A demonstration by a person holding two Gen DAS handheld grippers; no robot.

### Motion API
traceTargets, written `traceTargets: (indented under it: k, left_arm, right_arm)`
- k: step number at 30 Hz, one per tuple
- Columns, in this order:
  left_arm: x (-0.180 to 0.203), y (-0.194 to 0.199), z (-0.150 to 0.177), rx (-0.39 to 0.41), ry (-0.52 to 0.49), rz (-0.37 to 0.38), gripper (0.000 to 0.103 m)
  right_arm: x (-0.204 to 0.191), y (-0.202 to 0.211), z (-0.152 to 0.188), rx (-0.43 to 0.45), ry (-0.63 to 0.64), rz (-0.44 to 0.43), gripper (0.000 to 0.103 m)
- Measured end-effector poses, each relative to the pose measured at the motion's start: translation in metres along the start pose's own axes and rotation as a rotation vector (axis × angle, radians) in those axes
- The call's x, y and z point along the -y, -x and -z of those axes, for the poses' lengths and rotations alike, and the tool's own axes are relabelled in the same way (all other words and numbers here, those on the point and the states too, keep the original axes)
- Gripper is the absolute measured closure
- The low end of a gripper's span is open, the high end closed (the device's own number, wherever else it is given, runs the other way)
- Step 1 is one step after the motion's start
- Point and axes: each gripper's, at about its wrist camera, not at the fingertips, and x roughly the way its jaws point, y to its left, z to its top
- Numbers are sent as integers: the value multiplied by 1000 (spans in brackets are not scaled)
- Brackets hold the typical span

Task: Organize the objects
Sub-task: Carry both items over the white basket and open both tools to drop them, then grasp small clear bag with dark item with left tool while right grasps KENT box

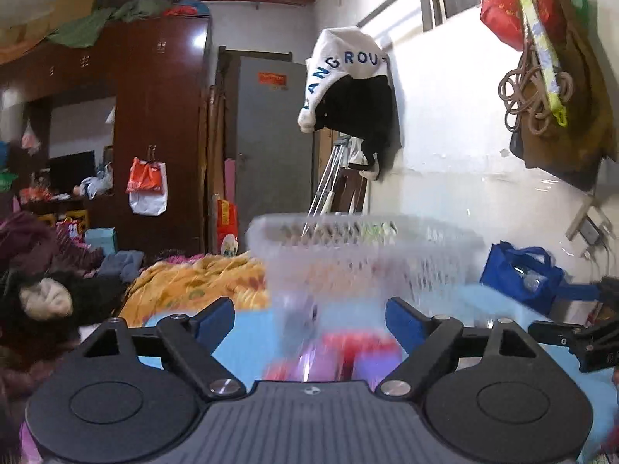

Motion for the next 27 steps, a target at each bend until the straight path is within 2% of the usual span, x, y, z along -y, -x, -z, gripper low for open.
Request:
traceTargets:
  k: [3, 6, 8, 12, 14, 18, 20, 21, 22, 27]
  left_arm:
    - [-7, 31, 30, 23, 9, -20, 15]
    - [-10, 45, 50, 36, -10, -41, 15]
    - [-12, 43, 50, 33, -17, -53, 15]
    - [-13, 34, 53, 8, -8, -34, 15]
    - [-9, 35, 59, -1, -29, -40, 15]
    - [-5, 36, 64, -4, -72, -61, 15]
    - [-7, 35, 68, -11, -70, -80, 17]
    - [-7, 34, 69, -12, -71, -77, 19]
    - [-7, 34, 69, -14, -77, -72, 20]
    - [0, 28, 75, -50, -118, -66, 24]
  right_arm:
    - [1, 4, 16, -16, -59, -41, 0]
    - [-4, -3, 11, -25, -7, -12, 7]
    - [-7, -4, 7, -26, 0, -14, 7]
    - [-13, -11, 7, -60, 9, -50, 17]
    - [-18, -12, 12, -75, 17, -57, 17]
    - [-25, -11, 22, -88, 32, -46, 25]
    - [-28, -13, 23, -91, 50, -36, 31]
    - [-27, -13, 23, -96, 50, -39, 40]
    - [-26, -14, 24, -98, 41, -47, 42]
    - [-18, -8, 26, -83, 12, -64, 43]
